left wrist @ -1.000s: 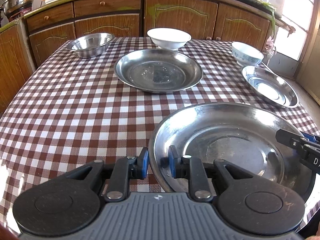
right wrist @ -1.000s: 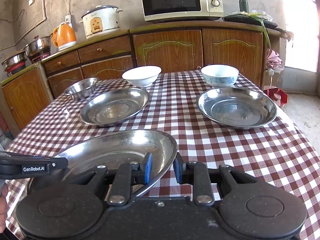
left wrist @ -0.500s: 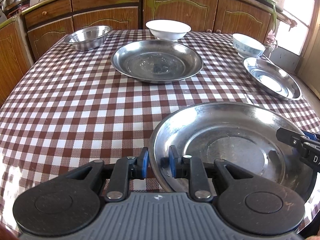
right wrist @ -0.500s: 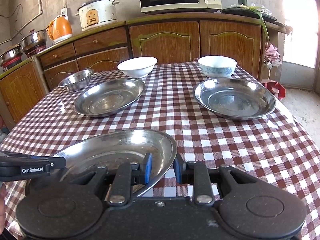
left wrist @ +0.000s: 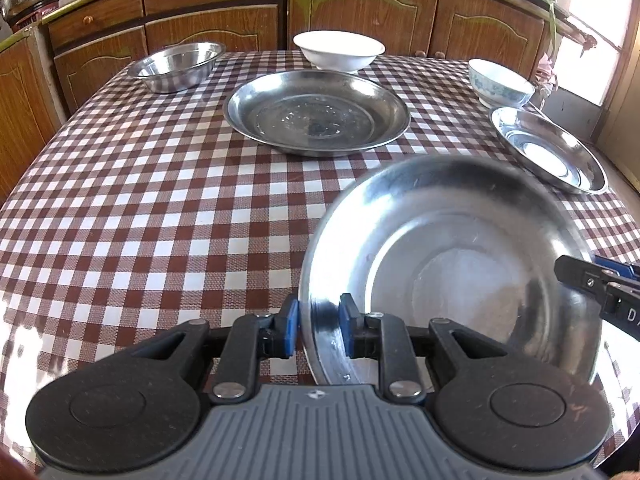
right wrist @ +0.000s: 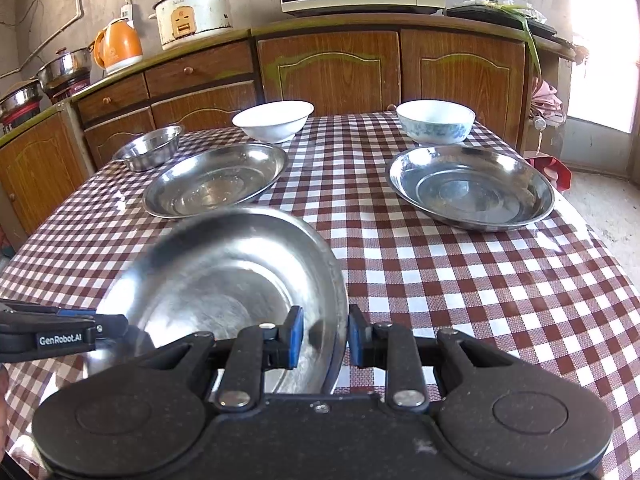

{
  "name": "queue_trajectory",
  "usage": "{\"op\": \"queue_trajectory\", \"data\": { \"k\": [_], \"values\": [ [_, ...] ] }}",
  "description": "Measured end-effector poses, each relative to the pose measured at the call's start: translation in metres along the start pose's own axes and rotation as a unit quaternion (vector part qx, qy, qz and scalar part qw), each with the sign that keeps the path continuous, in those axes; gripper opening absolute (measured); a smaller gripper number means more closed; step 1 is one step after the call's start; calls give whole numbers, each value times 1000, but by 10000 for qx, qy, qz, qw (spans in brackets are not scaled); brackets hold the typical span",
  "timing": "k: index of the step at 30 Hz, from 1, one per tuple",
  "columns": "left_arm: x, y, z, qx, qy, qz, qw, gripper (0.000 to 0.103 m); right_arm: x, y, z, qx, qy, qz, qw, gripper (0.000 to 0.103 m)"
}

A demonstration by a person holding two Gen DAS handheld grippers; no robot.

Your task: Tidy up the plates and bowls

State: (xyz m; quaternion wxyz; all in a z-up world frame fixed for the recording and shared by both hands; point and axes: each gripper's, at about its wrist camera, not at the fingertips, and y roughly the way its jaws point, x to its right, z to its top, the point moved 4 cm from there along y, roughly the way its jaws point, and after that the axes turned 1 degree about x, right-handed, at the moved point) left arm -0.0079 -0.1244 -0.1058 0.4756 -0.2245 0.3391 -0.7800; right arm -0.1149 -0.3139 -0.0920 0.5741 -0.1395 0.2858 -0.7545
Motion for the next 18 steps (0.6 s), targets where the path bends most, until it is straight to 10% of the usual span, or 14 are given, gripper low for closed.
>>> {"op": "queue_trajectory", "data": {
  "k": [14,18],
  "values": [
    [-14,-13,16,172,-281,32,9995,28,10,-11,15,341,199,-83,9992,38],
    [-14,-20,24,232,-405,-45,9989,45,13,-15,22,416,255,-80,9988,44]
  ]
}}
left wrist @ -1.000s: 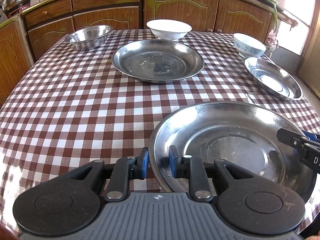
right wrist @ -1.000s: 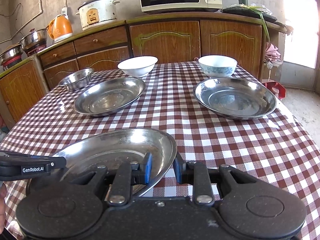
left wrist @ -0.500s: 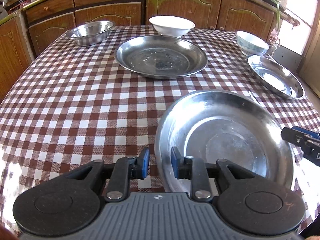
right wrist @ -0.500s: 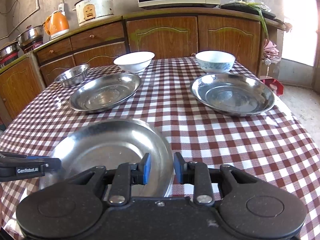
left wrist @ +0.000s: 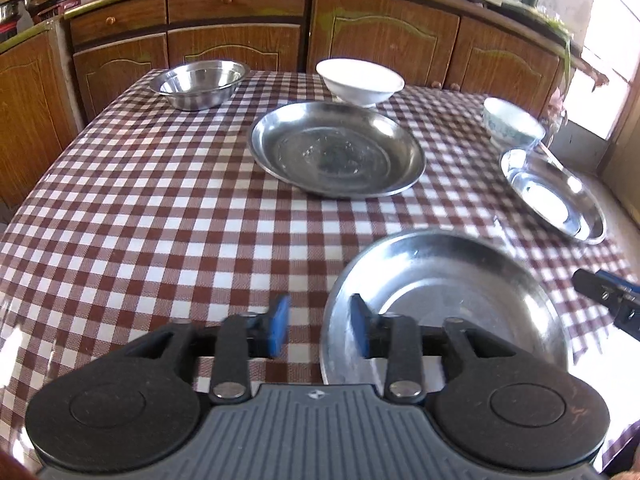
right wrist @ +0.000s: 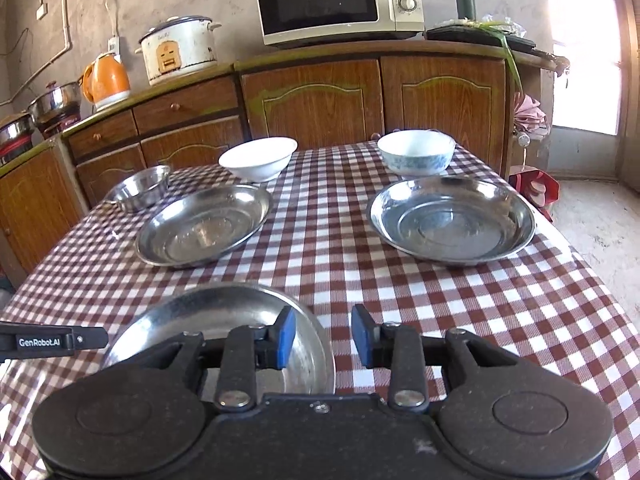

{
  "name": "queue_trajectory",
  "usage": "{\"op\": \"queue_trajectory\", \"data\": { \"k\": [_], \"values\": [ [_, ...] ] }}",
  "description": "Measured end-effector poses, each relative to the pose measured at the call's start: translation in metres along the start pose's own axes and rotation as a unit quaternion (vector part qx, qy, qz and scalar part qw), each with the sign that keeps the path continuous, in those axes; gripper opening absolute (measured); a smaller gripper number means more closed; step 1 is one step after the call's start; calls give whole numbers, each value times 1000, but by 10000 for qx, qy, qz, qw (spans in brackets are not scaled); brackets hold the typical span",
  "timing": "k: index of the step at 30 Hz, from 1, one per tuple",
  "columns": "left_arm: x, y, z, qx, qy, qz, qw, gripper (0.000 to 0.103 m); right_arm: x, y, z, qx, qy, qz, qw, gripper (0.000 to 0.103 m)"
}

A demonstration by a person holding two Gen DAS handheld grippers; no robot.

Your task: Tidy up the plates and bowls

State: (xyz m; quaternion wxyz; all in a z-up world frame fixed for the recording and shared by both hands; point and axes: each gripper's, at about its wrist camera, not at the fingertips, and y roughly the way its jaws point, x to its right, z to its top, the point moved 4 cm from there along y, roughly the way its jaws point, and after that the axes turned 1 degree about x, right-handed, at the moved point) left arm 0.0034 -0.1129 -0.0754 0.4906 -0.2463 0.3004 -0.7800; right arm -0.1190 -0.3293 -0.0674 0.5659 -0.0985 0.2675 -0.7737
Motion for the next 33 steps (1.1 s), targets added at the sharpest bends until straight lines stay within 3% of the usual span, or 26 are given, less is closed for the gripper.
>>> {"op": "queue_trajectory", "data": {
  "k": [3,10,12,19,33],
  "values": [
    [4,-5,6,109,-8,26,9999,59,1,-3,6,86,-2,-15,10000,54],
    [15,-15,23,412,16,18,9991,88,1,-7,18,191,-13,-13,9998,61],
    [19,-17,30,506,-27,-26,9987,95,2,-8,21,236,11,-35,9997,73],
    [39,-18,44,551,206,-21,9983,95,10,-15,31,388,33,-105,9992,75],
    [74,-22,56,434,95,-125,9989,95,47,-29,48,646,233,-432,9967,76]
  ]
}}
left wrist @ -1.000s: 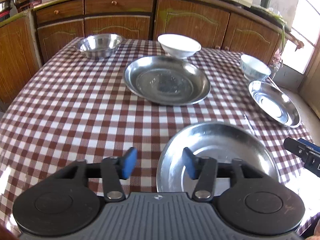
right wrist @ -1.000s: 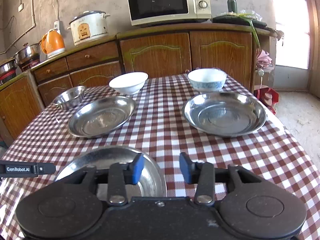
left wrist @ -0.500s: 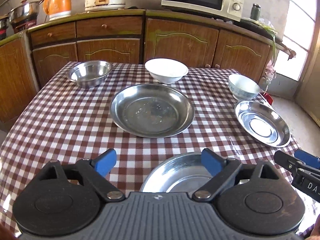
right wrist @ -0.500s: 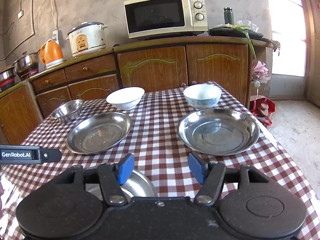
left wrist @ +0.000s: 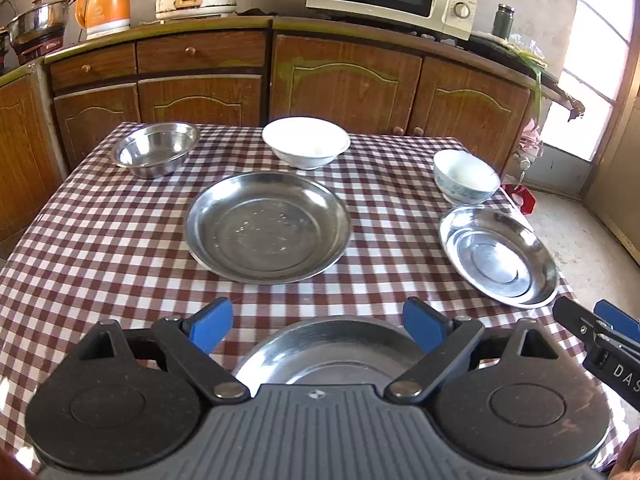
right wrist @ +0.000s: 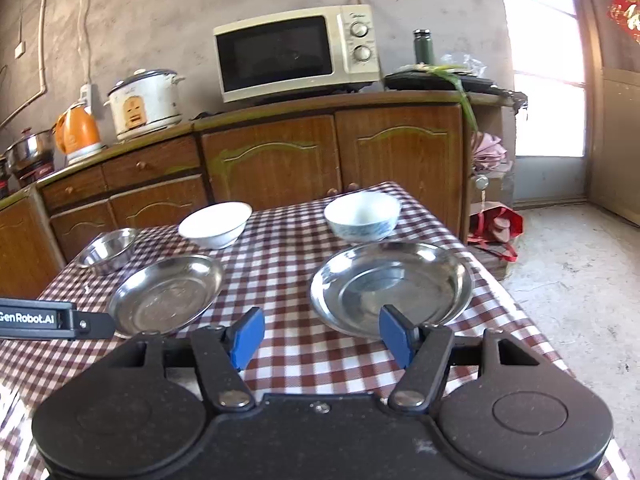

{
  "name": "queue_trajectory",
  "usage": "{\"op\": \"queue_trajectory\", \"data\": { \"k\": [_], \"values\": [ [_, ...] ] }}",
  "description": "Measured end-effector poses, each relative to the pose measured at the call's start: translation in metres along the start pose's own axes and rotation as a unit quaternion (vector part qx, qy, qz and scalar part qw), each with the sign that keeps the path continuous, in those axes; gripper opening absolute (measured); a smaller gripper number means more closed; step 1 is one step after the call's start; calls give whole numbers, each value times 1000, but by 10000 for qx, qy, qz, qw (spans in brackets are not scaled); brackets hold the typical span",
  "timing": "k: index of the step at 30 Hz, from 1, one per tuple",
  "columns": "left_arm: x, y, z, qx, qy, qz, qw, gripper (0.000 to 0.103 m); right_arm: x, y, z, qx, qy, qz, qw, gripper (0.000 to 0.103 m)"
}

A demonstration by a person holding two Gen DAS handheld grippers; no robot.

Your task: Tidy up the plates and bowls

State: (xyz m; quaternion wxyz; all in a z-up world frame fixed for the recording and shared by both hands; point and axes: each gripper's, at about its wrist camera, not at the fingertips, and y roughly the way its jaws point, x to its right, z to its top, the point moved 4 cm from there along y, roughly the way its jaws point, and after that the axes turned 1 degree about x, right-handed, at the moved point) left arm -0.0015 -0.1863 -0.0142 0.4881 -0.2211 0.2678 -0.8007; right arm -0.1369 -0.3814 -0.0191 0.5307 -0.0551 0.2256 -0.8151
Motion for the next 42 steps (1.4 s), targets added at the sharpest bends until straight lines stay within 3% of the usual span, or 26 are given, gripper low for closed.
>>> {"op": "queue_trajectory", "data": {
  "k": [21,42],
  "values": [
    [68,10,16,58,212,-29,9998,95,79,3,28,358,303,-553,9974,81],
    [113,57,21,-285,329,253,9987,95,121,64,46,251,-46,-480,9985,90]
  ]
}}
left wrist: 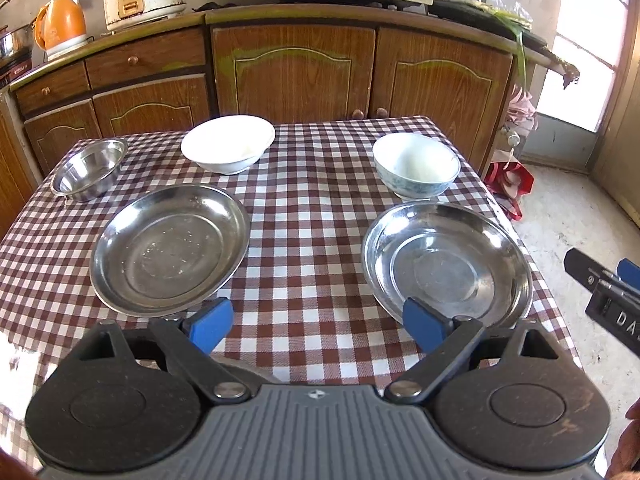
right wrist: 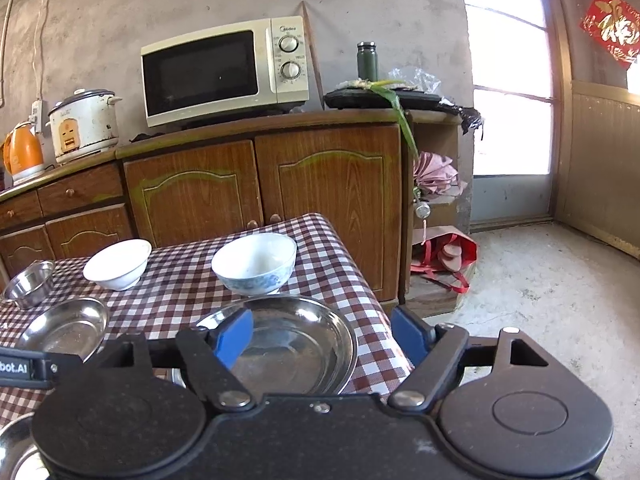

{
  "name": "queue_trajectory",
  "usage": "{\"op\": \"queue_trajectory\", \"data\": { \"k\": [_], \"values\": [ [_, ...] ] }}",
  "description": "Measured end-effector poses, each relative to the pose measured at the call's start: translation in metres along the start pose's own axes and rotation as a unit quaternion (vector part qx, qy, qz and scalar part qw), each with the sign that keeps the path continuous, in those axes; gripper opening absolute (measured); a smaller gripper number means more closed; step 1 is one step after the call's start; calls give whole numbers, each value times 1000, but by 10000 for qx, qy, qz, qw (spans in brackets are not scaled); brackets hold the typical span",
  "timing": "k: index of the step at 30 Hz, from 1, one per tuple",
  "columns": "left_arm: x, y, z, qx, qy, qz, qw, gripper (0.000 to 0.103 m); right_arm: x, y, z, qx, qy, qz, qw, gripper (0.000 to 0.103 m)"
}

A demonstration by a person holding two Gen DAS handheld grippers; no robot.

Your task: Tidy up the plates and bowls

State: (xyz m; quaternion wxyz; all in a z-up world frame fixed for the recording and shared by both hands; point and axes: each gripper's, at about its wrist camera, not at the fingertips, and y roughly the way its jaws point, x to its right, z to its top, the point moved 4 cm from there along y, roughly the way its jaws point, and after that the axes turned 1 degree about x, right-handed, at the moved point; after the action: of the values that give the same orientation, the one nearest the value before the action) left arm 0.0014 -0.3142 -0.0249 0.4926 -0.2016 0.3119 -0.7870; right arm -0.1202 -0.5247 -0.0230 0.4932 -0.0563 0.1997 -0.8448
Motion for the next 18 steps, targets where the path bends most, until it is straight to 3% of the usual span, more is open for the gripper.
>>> {"op": "queue_trajectory", "data": {
  "k": [11,18],
  "values": [
    [13,32,5,-204,72,163,9996,95,11,39,-2,-312,-116,41,9994,90],
    [21,52,6,-305,249,292,9988,95,31,65,-4,-554,191,-17,9983,90]
  ]
}}
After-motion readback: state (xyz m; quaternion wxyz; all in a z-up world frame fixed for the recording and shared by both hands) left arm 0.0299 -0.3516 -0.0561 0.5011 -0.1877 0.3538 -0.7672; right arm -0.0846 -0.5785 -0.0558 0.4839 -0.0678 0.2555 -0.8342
